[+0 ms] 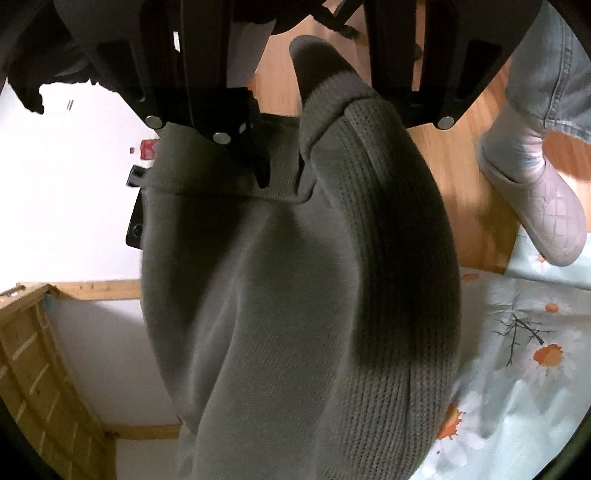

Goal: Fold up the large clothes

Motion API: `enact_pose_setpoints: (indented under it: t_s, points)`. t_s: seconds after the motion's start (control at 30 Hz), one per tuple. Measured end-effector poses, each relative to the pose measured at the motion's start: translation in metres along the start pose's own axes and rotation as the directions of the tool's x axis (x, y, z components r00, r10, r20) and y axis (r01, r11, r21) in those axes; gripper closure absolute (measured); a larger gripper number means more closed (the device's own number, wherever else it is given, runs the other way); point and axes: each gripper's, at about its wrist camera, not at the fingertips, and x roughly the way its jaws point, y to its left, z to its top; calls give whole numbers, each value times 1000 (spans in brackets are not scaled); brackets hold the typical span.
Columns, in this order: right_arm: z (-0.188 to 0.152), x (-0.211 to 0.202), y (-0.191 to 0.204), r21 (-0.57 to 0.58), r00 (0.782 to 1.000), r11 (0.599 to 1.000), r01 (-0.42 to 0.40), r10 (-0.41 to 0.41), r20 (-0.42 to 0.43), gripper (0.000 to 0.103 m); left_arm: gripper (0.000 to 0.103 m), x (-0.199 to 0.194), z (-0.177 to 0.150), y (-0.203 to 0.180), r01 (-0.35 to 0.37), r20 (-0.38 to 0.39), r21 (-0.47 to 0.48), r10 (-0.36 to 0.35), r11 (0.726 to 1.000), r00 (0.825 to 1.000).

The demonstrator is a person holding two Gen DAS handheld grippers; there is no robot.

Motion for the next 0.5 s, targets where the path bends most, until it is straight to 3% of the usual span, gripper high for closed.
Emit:
enact_pose_setpoints:
  t_s: [0.1, 0.17, 0.27, 0.5]
  points:
    - [2, 2, 8, 7, 992, 993, -120, 120, 32, 71, 74, 6, 6, -15, 39, 5, -8, -39, 999, 999]
    - [5, -11, 24, -18, 967, 971, -238, 239, 93, 72, 76, -2, 5, -32, 120, 5, 10, -120, 993, 993]
    - [19, -35, 37, -49, 926, 944, -327, 330, 183, 73, 77, -18, 5, -56, 186, 22, 50, -188, 981, 982]
    - [45, -53, 48, -81, 906, 938, -336, 346, 246, 73, 77, -42, 34, -95, 229, 47, 101, -235, 968, 971]
